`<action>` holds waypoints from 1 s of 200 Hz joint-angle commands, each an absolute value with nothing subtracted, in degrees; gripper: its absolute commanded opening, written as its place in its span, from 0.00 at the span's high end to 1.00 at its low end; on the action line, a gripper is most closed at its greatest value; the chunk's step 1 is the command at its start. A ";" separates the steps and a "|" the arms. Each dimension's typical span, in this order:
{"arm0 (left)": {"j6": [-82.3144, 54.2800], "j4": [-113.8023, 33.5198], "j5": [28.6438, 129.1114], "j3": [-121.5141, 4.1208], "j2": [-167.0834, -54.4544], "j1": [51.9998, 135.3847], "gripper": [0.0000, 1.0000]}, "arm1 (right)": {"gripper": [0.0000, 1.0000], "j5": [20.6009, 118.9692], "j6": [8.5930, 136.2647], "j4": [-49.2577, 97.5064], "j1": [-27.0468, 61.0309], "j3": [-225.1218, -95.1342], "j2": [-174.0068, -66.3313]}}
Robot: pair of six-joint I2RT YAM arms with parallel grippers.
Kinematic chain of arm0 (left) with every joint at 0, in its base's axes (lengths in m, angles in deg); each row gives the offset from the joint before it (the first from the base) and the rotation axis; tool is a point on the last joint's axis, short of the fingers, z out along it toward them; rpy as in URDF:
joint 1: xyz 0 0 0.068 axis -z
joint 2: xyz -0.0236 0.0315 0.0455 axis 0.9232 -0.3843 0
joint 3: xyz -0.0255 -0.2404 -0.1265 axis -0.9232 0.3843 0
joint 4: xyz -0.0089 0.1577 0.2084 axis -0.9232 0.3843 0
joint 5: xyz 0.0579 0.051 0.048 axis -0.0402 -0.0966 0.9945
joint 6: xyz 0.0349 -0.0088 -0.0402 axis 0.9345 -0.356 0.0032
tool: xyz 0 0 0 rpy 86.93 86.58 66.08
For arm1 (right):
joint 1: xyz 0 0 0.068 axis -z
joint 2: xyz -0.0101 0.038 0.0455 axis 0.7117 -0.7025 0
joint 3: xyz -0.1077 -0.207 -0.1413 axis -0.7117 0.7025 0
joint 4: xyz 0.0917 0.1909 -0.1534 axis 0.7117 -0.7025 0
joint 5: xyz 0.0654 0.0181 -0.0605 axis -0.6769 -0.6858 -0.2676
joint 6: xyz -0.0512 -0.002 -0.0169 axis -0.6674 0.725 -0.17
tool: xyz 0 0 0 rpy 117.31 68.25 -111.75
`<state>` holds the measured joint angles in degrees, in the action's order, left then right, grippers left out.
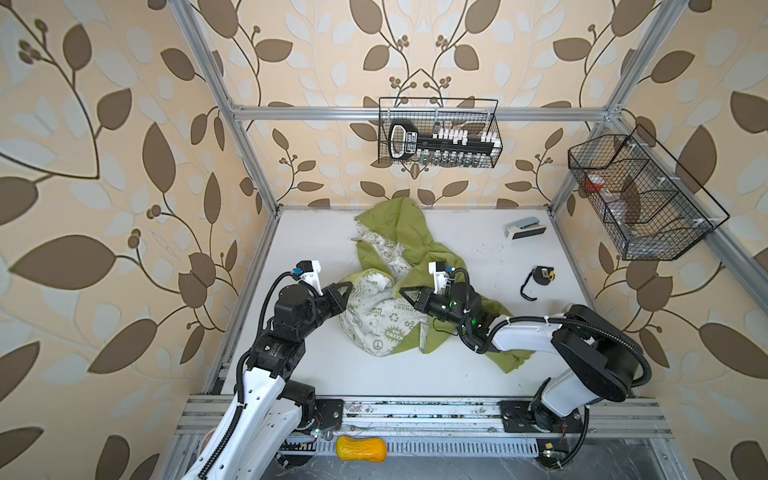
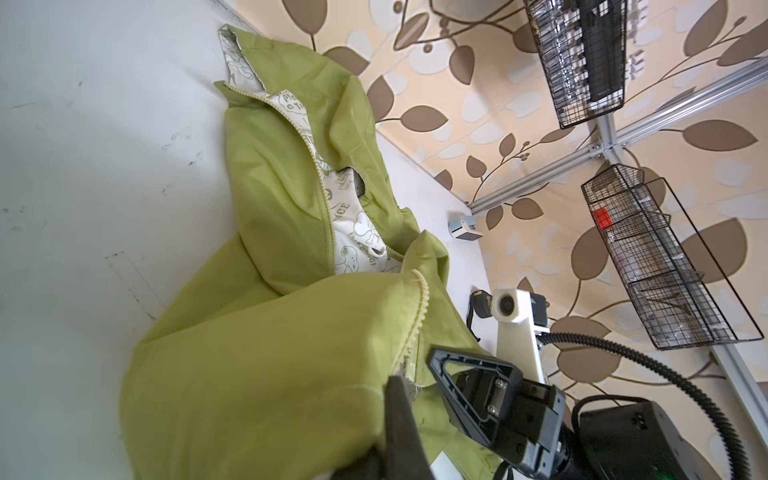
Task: Zip up the jacket
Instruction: 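Lift the jacket with the left gripper while the right gripper raises its zipper edge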
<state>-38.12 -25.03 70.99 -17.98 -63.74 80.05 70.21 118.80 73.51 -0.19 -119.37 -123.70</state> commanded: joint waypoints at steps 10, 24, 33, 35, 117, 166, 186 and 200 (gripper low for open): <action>-35.10 -26.73 72.30 -19.97 -65.21 79.44 1.00 | 1.00 69.62 119.77 74.73 -0.77 -122.21 -122.26; -38.37 -25.59 74.29 -20.39 -65.44 79.45 1.00 | 1.00 69.68 119.92 74.13 -0.77 -122.96 -121.82; -40.87 -28.59 74.28 -18.84 -64.96 79.44 1.00 | 1.00 69.81 120.26 73.66 -0.77 -123.39 -121.44; -41.23 -29.76 73.90 -18.48 -64.76 79.44 1.00 | 1.00 69.84 120.35 73.64 -0.77 -123.45 -121.30; -73.94 -82.96 72.82 -2.21 -71.06 79.47 1.00 | 1.00 71.93 121.32 75.73 1.41 -126.70 -119.74; -75.89 -86.88 72.66 -5.55 -72.75 79.62 1.00 | 1.00 73.33 121.79 78.47 1.22 -131.23 -121.46; -76.42 -87.61 72.17 -6.33 -72.92 79.71 1.00 | 1.00 73.98 121.72 78.23 0.41 -133.48 -122.22; -76.63 -88.10 72.34 -6.43 -73.00 79.82 1.00 | 1.00 74.06 121.09 76.60 -0.42 -135.69 -123.07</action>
<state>-75.04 -81.13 72.61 -3.69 -73.38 80.07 73.09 121.34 75.17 0.97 -131.78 -121.34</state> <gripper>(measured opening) 0.045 0.048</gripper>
